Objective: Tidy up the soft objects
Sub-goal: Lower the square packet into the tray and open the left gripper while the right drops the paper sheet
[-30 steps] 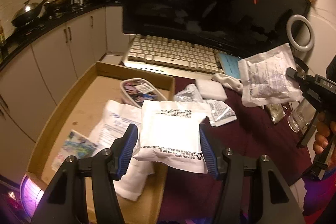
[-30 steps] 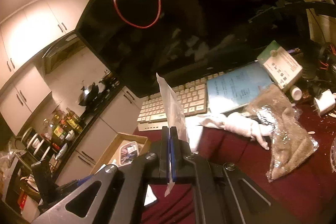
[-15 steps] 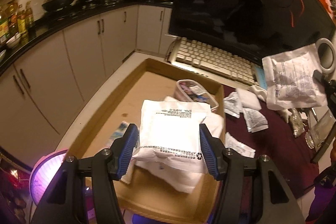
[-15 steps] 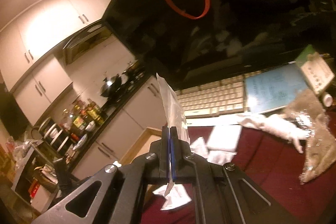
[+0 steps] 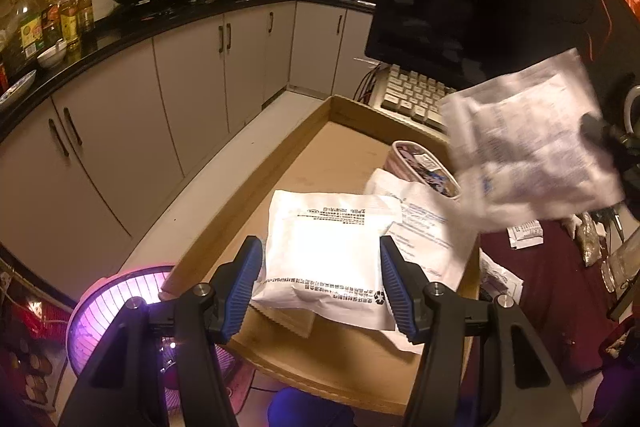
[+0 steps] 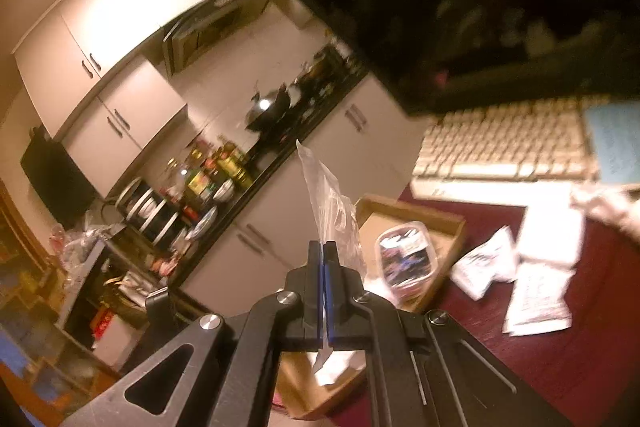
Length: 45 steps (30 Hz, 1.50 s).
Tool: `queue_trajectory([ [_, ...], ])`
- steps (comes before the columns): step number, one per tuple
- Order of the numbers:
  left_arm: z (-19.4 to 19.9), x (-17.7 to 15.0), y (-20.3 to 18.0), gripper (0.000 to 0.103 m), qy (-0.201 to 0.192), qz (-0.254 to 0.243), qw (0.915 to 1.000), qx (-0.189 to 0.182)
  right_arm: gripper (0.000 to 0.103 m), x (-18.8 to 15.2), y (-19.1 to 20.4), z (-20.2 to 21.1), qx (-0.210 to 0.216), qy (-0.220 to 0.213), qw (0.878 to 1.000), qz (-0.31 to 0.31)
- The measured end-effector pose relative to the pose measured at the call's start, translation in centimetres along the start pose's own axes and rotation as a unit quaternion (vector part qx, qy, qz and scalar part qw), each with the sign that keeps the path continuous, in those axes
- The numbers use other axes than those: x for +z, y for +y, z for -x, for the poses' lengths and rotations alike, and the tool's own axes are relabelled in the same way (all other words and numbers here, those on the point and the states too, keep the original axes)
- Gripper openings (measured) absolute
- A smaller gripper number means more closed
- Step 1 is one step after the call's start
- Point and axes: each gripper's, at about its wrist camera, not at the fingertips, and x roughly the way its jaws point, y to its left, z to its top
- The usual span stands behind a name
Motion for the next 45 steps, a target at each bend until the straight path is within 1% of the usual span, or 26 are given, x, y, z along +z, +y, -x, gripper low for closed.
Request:
queue_trajectory([
  [3,-0.5,0.0,0.6,0.058,0.004,0.005,1.0000,0.003,0.002,-0.6,-1.3,-2.9,0.004,0.035,0.999,-0.026],
  [5,-0.8,-0.2,0.9,0.058,0.008,0.007,0.9999,0.005,0.002,-1.2,-2.0,-4.4,-0.002,0.052,0.998,-0.036],
  [6,-1.0,-0.2,1.0,0.058,0.010,0.008,0.9999,0.006,0.002,-1.6,-2.4,-5.4,-0.010,0.062,0.997,-0.037],
  [12,-1.7,-0.5,1.3,0.058,0.021,0.013,0.9997,0.008,0.002,-3.2,-3.1,-9.0,-0.028,0.105,0.994,-0.031],
  [17,-1.8,-0.4,1.3,0.058,0.022,0.009,0.9996,0.013,0.002,-4.9,-2.6,-10.5,-0.037,0.144,0.989,-0.013],
  [21,-1.8,-0.5,1.1,0.059,0.023,0.005,0.9996,0.015,0.002,-7.2,-2.0,-11.6,-0.040,0.187,0.982,0.002],
  [23,-1.9,-0.6,0.9,0.059,0.024,0.002,0.9996,0.017,0.002,-8.0,-1.8,-11.9,-0.039,0.201,0.979,0.007],
  [29,-2.5,-0.7,0.6,0.059,0.030,-0.003,0.9994,0.017,0.003,-8.3,-1.8,-11.9,-0.054,0.206,0.977,0.021],
  [33,-2.8,-1.1,0.0,0.059,0.036,-0.016,0.9990,0.022,0.004,-8.2,-1.6,-11.9,-0.067,0.193,0.978,0.042],
  [39,-2.8,-1.5,-0.7,0.059,0.039,-0.036,0.9981,0.032,0.005,-8.1,-1.5,-13.3,-0.083,0.194,0.976,0.057],
  [45,-2.8,-1.7,-0.4,0.061,0.038,-0.027,0.9985,0.030,0.006,-8.3,-1.1,-13.8,-0.086,0.194,0.975,0.066],
])
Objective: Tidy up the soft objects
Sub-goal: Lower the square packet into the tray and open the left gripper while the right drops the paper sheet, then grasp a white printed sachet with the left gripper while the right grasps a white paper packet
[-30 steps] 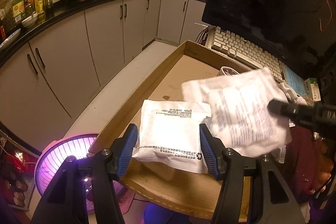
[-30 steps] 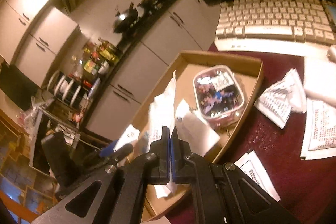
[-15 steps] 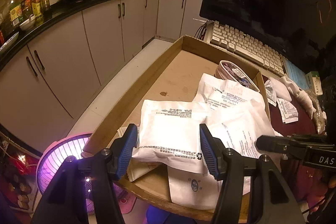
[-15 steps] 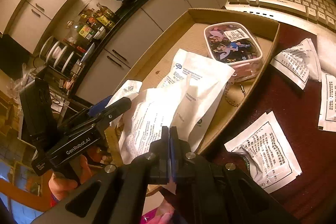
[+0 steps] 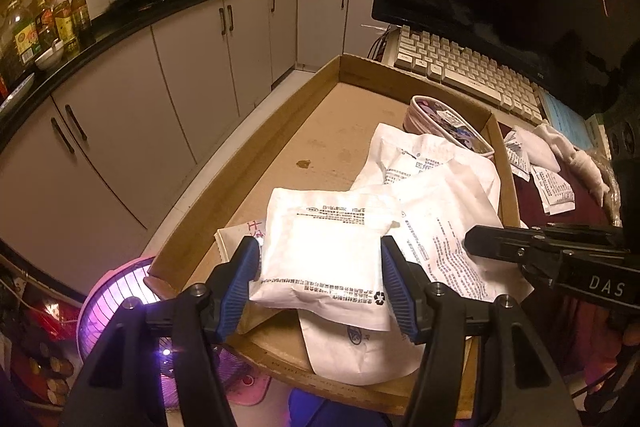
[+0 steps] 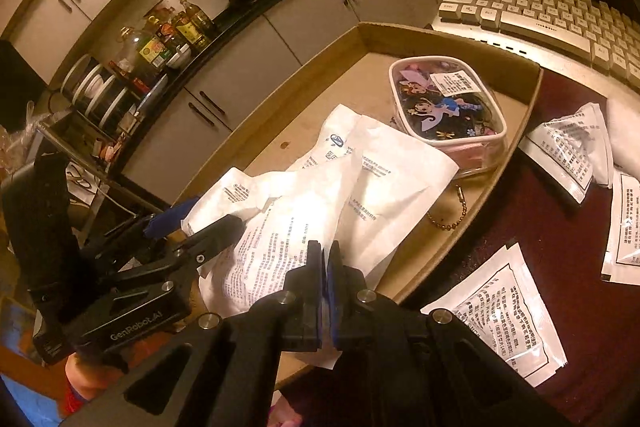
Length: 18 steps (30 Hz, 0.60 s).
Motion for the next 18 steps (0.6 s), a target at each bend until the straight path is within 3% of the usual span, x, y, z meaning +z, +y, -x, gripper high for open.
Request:
queue_trajectory([
  [4,0.0,-0.1,0.2,0.065,0.000,0.008,1.0000,-0.002,0.009,0.0,-0.3,0.4,-0.001,-0.005,1.000,-0.005],
  [6,0.1,-0.1,0.3,0.071,0.000,0.010,0.9999,-0.001,0.030,-0.1,-0.4,0.7,0.003,-0.008,1.000,-0.010],
  [8,0.3,-0.1,0.4,0.080,-0.003,0.015,0.9999,0.001,0.043,-0.1,-0.4,1.1,0.010,-0.013,1.000,-0.013],
  [11,0.7,0.1,0.5,0.088,-0.012,0.025,0.9996,0.001,0.049,-0.2,-0.4,1.8,0.017,-0.020,1.000,-0.016],
  [18,1.4,0.5,0.3,0.090,-0.018,0.034,0.9992,0.000,0.078,-1.0,-2.2,5.2,0.025,-0.049,0.997,-0.047],
])
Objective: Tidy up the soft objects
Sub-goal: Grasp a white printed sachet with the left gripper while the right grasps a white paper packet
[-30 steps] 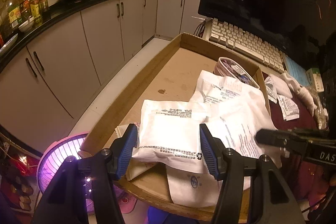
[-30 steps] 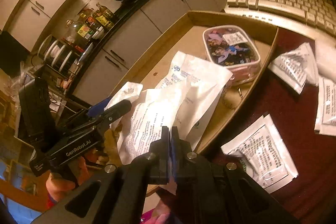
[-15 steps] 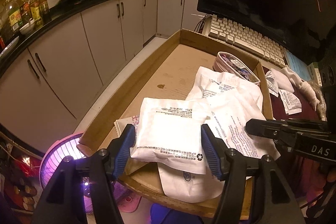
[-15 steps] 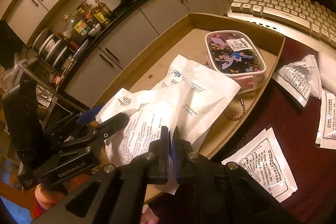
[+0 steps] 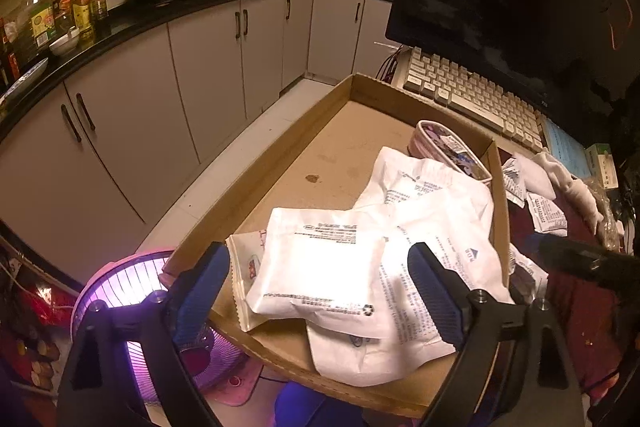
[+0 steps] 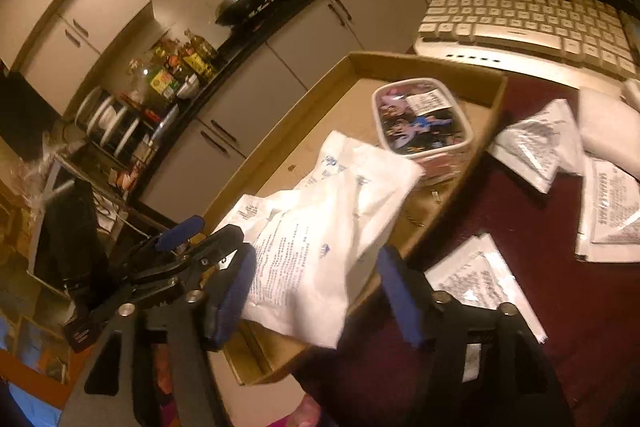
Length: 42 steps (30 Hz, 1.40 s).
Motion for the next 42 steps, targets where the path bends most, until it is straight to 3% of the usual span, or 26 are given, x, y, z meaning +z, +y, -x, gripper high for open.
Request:
queue_trajectory([
  [8,0.9,0.6,-2.8,0.090,-0.009,-0.024,0.9995,-0.020,0.087,-0.3,-4.9,6.0,-0.059,-0.057,0.996,-0.040],
  [15,1.9,0.5,-7.3,0.091,-0.012,-0.070,0.9962,-0.050,0.088,-0.5,-9.0,8.8,-0.093,-0.077,0.989,-0.088],
  [20,2.9,-0.7,-11.1,0.091,-0.005,-0.092,0.9915,-0.092,0.088,-0.9,-10.8,9.6,-0.112,-0.082,0.985,-0.105],
  [27,0.9,-3.2,-15.3,0.091,0.053,-0.090,0.9837,-0.146,0.089,-1.1,-12.2,9.8,-0.125,-0.087,0.982,-0.114],
  [32,-1.3,-3.8,-16.4,0.091,0.079,-0.067,0.9832,-0.150,0.089,-1.0,-12.4,9.9,-0.135,-0.091,0.981,-0.106],
  [42,-3.4,-3.6,-18.3,0.091,0.080,-0.059,0.9867,-0.129,0.088,0.1,-13.0,8.8,-0.165,-0.082,0.979,-0.085],
])
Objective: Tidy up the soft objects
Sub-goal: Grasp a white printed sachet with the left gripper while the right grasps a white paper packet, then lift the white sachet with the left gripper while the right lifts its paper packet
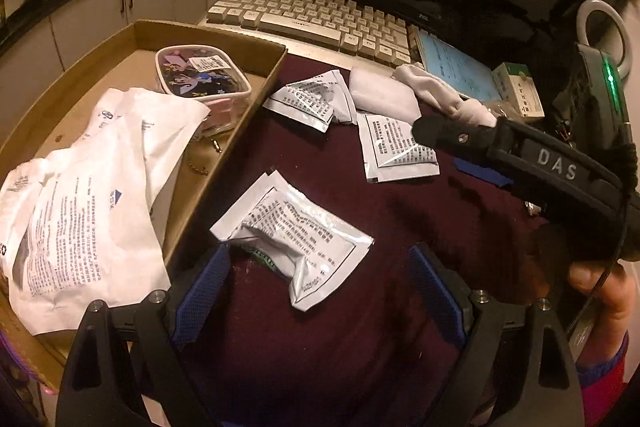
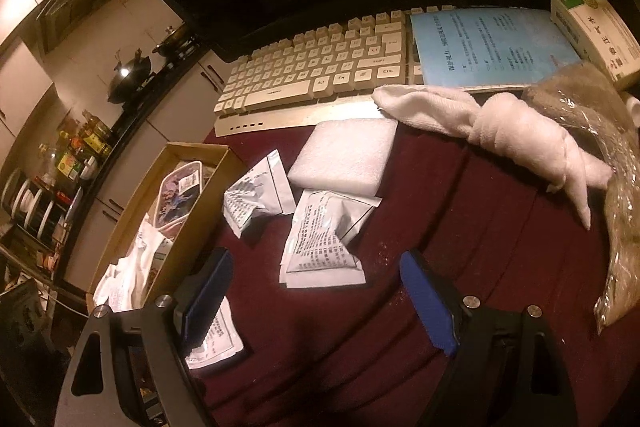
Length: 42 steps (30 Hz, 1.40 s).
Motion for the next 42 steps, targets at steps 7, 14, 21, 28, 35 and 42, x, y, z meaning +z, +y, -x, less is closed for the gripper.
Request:
queue_trajectory([
  [7,-1.0,0.4,-1.3,0.087,-0.008,-0.014,0.9996,0.023,0.082,1.1,0.8,-2.4,-0.021,0.017,0.999,0.032],
  [14,-2.1,0.6,-1.0,0.028,0.020,-0.015,0.9997,0.007,0.037,1.1,1.5,-3.9,-0.075,0.018,0.994,0.083],
  [21,-2.0,0.3,-1.0,0.019,0.021,-0.027,0.9994,-0.007,0.025,0.1,0.2,-2.2,-0.077,0.012,0.993,0.086],
  [28,-2.0,0.4,-1.0,0.014,0.020,-0.025,0.9993,-0.021,0.010,-0.9,-0.6,-0.2,-0.080,0.002,0.993,0.082],
  [35,-1.6,0.1,-0.8,0.014,0.028,-0.022,0.9984,-0.043,0.009,-1.2,-0.6,0.4,-0.074,-0.004,0.995,0.070],
  [42,-0.7,-0.2,-0.2,0.014,0.025,-0.020,0.9984,-0.046,0.008,-1.4,-0.7,0.9,-0.067,-0.011,0.996,0.064],
])
